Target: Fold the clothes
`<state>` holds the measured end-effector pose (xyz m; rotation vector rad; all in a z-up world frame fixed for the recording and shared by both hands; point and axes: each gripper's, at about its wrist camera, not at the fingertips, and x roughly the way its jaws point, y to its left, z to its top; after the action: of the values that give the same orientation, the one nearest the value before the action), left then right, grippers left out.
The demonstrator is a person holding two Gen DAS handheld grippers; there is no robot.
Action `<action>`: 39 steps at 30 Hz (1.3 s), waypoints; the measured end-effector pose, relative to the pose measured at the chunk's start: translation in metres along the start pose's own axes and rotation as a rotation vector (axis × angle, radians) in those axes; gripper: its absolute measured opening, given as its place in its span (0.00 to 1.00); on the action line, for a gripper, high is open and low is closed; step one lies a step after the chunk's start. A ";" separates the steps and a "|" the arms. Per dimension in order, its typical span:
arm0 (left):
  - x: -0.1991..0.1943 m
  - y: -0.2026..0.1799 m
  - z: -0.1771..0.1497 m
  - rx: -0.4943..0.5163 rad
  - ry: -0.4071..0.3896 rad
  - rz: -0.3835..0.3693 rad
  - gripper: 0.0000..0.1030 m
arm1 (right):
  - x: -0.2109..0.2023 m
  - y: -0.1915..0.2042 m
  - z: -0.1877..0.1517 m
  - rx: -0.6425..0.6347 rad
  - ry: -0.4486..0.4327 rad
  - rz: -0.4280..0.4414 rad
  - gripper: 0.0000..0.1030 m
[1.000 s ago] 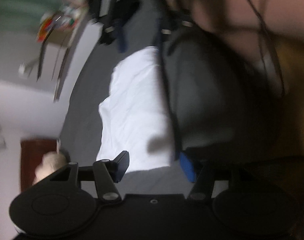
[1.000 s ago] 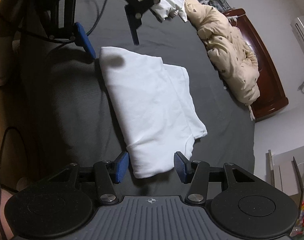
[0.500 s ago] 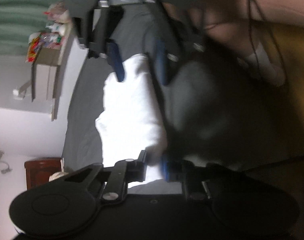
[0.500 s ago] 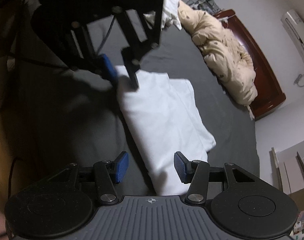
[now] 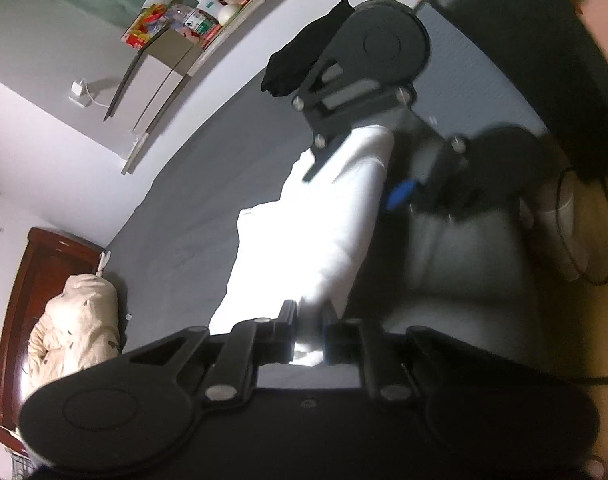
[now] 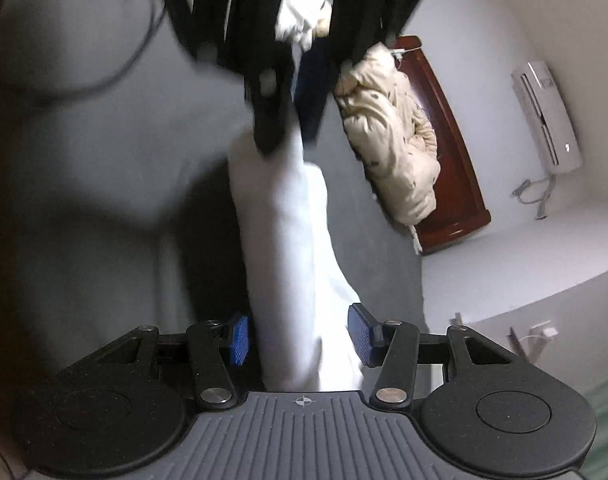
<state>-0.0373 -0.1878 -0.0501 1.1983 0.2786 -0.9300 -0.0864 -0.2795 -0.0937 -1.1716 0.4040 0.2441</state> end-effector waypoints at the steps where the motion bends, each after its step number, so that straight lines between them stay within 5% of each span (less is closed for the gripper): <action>1: -0.002 0.001 0.000 -0.005 0.000 -0.002 0.12 | 0.001 -0.003 -0.005 -0.010 0.004 0.006 0.48; 4: -0.006 0.001 -0.001 -0.022 0.002 -0.011 0.12 | 0.002 -0.016 -0.017 -0.032 -0.017 0.043 0.48; 6: -0.005 -0.001 -0.001 -0.027 0.008 -0.017 0.13 | 0.000 -0.025 -0.018 -0.033 -0.035 0.071 0.21; 7: -0.002 0.000 0.001 -0.026 0.011 -0.014 0.15 | 0.000 -0.030 -0.017 -0.030 -0.043 0.085 0.18; 15: 0.005 -0.032 0.004 0.011 0.041 0.104 0.47 | -0.002 -0.070 0.000 0.018 -0.067 0.145 0.15; 19: 0.025 -0.037 0.007 0.053 0.081 0.195 0.48 | 0.001 -0.065 -0.003 -0.016 -0.062 0.140 0.15; 21: 0.034 -0.032 0.006 0.056 0.094 0.212 0.47 | 0.003 -0.063 -0.004 -0.034 -0.059 0.137 0.15; 24: 0.038 -0.021 0.005 0.039 0.092 0.167 0.15 | 0.005 -0.059 -0.005 -0.060 -0.055 0.133 0.15; 33: 0.026 -0.008 0.006 0.033 0.072 0.163 0.12 | 0.015 -0.047 -0.010 -0.139 -0.039 0.130 0.17; 39: 0.012 -0.010 0.006 0.048 0.036 0.072 0.11 | 0.008 -0.054 -0.021 -0.116 -0.034 0.270 0.12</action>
<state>-0.0395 -0.1992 -0.0623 1.2626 0.2415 -0.8574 -0.0614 -0.3190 -0.0589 -1.2236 0.5241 0.5275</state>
